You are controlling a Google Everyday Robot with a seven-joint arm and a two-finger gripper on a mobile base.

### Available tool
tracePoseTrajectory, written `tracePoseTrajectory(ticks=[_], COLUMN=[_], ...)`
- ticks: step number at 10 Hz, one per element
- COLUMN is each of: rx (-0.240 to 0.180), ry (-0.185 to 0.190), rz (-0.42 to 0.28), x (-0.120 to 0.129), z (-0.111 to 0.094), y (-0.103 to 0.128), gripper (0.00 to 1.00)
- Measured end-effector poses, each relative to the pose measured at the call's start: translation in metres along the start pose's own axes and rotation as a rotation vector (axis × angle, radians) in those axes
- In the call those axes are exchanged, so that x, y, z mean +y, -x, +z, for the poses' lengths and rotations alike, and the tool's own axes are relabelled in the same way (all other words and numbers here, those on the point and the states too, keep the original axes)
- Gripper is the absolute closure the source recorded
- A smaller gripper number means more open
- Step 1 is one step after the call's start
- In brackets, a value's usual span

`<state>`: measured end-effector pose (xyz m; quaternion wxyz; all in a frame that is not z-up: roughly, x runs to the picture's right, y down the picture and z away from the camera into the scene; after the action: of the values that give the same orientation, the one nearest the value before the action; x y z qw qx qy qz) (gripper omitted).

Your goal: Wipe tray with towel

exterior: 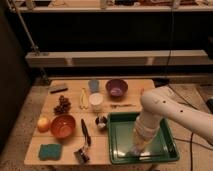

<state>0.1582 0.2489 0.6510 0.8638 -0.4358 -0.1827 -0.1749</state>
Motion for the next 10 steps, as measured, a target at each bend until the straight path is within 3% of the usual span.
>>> tracePoseTrajectory(ticks=[3,6,10], rx=[0.007,0.029,0.066], ry=[0.006,-0.012,-0.037], rz=[0.048,0.092,0.14], x=[0.011,0.016,0.008], z=[-0.002,-0.012,-0.028], y=[-0.013,-0.032,-0.063], gripper=[1.0,1.0,1.0])
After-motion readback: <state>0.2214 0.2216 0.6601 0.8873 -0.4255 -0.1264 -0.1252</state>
